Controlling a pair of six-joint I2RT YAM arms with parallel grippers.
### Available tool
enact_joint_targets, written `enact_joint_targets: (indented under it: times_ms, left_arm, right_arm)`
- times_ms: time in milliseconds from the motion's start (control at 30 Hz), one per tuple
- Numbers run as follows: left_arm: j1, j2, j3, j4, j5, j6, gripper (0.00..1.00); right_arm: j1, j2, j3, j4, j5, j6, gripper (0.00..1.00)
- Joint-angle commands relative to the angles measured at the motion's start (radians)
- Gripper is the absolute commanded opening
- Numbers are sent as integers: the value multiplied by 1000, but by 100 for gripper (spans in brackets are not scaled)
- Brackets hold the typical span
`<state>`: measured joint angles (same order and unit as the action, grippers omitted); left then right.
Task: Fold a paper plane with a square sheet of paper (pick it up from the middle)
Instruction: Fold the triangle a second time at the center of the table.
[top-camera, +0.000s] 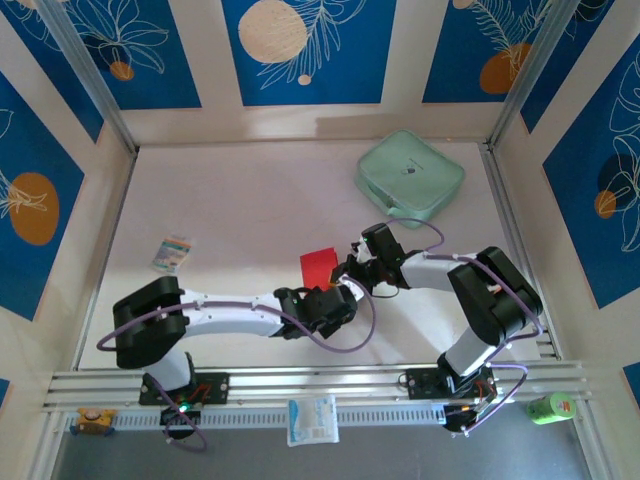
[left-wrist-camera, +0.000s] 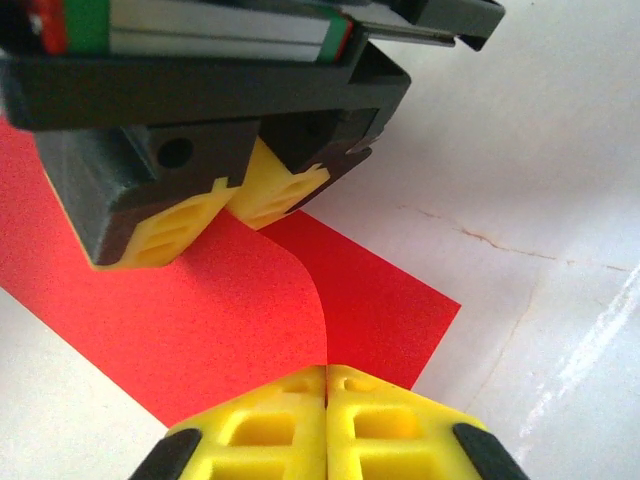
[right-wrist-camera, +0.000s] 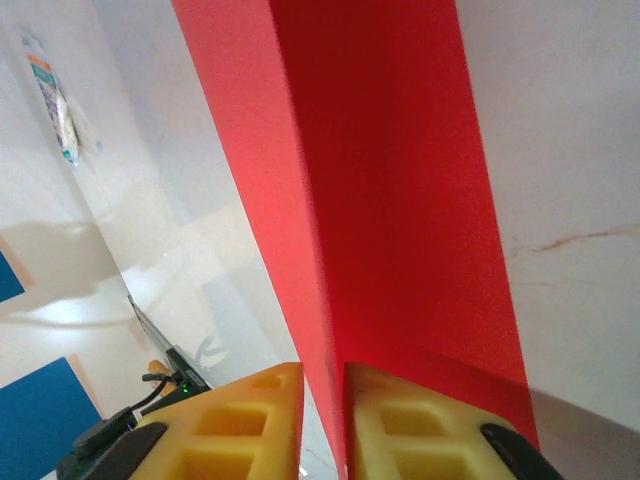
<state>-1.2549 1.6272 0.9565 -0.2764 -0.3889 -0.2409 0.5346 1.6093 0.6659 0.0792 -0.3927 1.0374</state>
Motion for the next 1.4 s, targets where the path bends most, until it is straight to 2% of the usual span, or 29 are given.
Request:
enact_joint_targets:
  times_ms: [0, 167, 333, 500, 600, 700, 900, 1000, 1267, 1367]
  left_arm:
    - [31, -44, -19, 21, 72, -28, 4]
    - [136, -96, -86, 151, 350, -89, 0]
    - [259, -115, -153, 318, 585, -193, 0]
    - [334, -70, -174, 442, 752, -288, 0]
    - [346, -53, -178, 455, 771, -308, 0]
    - [355, -54, -189, 457, 770, -316, 0]
    - [362, -64, -186, 380, 726, -282, 0]
    - [362, -60, -185, 353, 719, -276, 0]
    - [363, -46, -181, 342, 733, -275, 0]
    - [366, -43, -176, 324, 729, -264, 0]
  right_arm:
    - [-12, -59, 4, -70, 21, -13, 25]
    - [-65, -172, -35, -167, 99, -37, 42]
    - [-126, -324, -98, -254, 187, -49, 43]
    - [-100, -482, -196, -199, 255, -72, 37]
    - [-60, -529, -234, -166, 256, -85, 31]
    - [-44, -521, -249, -149, 192, -59, 27]
    - [6, -407, -267, -1, 106, -4, 12]
    - [44, -330, -219, -21, 113, -11, 6]
    - [54, -201, -183, -19, 115, -25, 4]
    - [59, -162, -169, -75, 142, -38, 3]
